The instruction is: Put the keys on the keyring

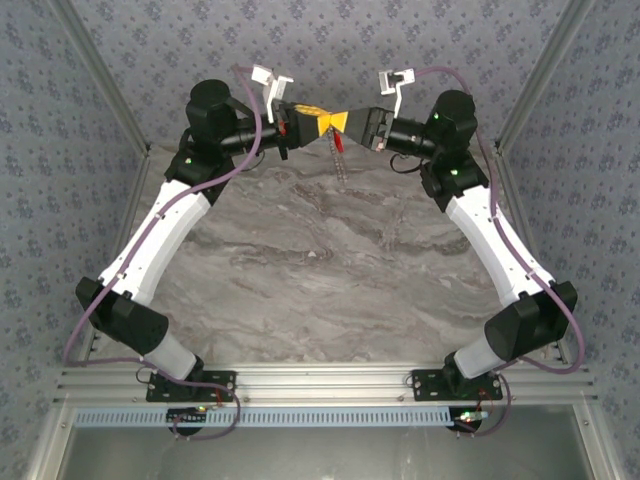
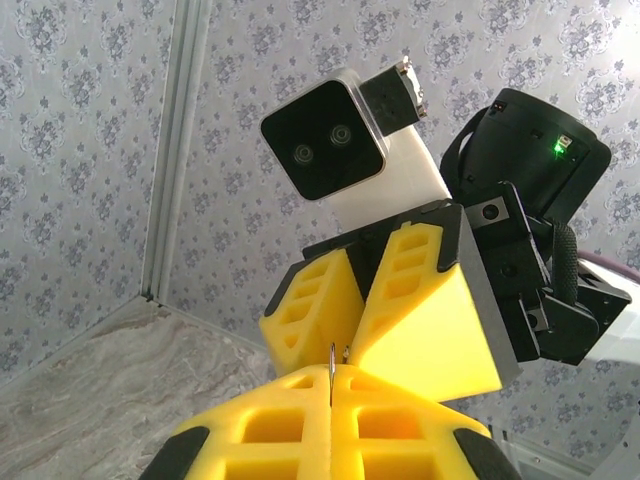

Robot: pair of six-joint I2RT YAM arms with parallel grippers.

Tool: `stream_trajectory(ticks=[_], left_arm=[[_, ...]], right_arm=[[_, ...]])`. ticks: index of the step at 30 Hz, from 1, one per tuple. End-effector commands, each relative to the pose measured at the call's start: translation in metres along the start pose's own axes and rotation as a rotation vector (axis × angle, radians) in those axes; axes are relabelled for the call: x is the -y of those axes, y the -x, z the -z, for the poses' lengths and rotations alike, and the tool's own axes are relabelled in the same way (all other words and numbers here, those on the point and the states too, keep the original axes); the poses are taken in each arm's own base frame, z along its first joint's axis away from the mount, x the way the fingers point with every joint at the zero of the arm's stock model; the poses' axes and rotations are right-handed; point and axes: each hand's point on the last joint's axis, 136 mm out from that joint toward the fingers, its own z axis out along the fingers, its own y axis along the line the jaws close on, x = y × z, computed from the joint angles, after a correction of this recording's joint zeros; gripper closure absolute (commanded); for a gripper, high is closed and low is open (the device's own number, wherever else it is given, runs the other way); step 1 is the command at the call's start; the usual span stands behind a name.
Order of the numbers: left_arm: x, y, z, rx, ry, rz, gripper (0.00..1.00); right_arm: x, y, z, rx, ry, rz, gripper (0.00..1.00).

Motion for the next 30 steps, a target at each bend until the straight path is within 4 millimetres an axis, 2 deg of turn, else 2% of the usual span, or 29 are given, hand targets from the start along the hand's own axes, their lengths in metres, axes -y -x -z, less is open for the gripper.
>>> stream_trajectory(ticks=[1, 7, 9, 12, 18, 25, 30], left_arm=[[0.020, 0.023, 0.010, 0.062, -0.021, -0.066, 1.00], [0.020, 0.022, 0.012, 0.064, -0.016, -0.066, 1.00], [0.020, 0.023, 0.013, 0.065, -0.017, -0.068, 1.00], [0.022, 0.022, 0.014, 0.066, -0.018, -0.069, 1.00], [0.023, 0.022, 0.018, 0.048, -0.007, -0.075, 1.00], [0.018, 0.018, 0.035, -0.005, 0.061, -0.110, 0.59], [0.016, 0.006, 0.042, -0.069, 0.090, -0.139, 0.47]], right_arm=[[-0.019, 0.003, 0.003, 0.011, 0.035, 0.033, 0.79], [-0.018, 0.005, 0.005, 0.023, 0.035, 0.025, 0.81], [-0.017, 0.004, 0.005, 0.026, 0.034, 0.021, 0.86], [-0.018, 0.006, 0.007, 0.031, 0.034, 0.021, 0.99], [-0.012, 0.009, 0.014, 0.024, 0.006, 0.021, 1.00], [0.005, -0.005, 0.029, -0.089, -0.201, 0.154, 1.00], [0.014, -0.014, 0.040, -0.164, -0.356, 0.255, 1.00]])
